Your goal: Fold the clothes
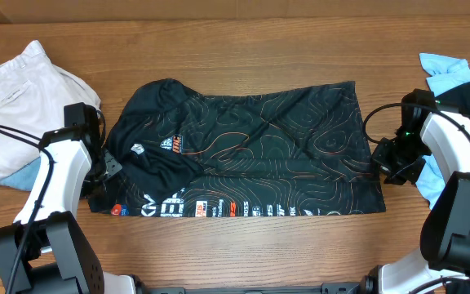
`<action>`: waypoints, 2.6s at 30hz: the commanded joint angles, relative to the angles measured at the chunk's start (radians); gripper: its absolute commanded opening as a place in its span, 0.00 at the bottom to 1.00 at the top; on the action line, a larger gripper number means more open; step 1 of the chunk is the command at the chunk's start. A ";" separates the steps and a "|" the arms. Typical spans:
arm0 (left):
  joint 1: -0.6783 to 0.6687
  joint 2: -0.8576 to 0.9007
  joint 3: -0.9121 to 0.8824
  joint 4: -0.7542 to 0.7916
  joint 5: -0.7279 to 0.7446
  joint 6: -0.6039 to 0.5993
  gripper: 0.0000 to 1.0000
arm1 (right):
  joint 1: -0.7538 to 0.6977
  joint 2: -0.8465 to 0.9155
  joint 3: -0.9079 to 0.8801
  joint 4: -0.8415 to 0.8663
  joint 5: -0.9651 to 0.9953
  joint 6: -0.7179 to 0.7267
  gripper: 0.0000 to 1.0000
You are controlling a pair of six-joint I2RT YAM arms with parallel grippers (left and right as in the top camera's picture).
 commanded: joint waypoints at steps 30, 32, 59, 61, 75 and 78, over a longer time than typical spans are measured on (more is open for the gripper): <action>0.010 -0.023 0.024 0.006 0.015 0.024 0.29 | -0.003 -0.001 -0.138 0.246 -0.017 0.010 0.04; 0.010 -0.023 0.024 0.006 0.015 0.024 0.30 | -0.003 -0.002 -0.133 0.260 -0.023 0.009 0.04; 0.010 -0.023 0.064 0.014 0.070 0.100 0.30 | -0.003 -0.002 0.001 0.336 -0.133 -0.003 0.25; 0.010 -0.023 0.104 0.014 0.111 0.127 0.31 | -0.003 -0.005 0.010 0.335 -0.140 -0.023 0.24; -0.033 0.001 0.277 0.403 0.362 0.384 0.60 | 0.061 -0.161 0.119 0.221 -0.161 -0.085 0.38; -0.041 0.048 0.277 0.487 0.363 0.386 0.57 | 0.076 -0.164 0.119 0.183 -0.158 -0.101 0.38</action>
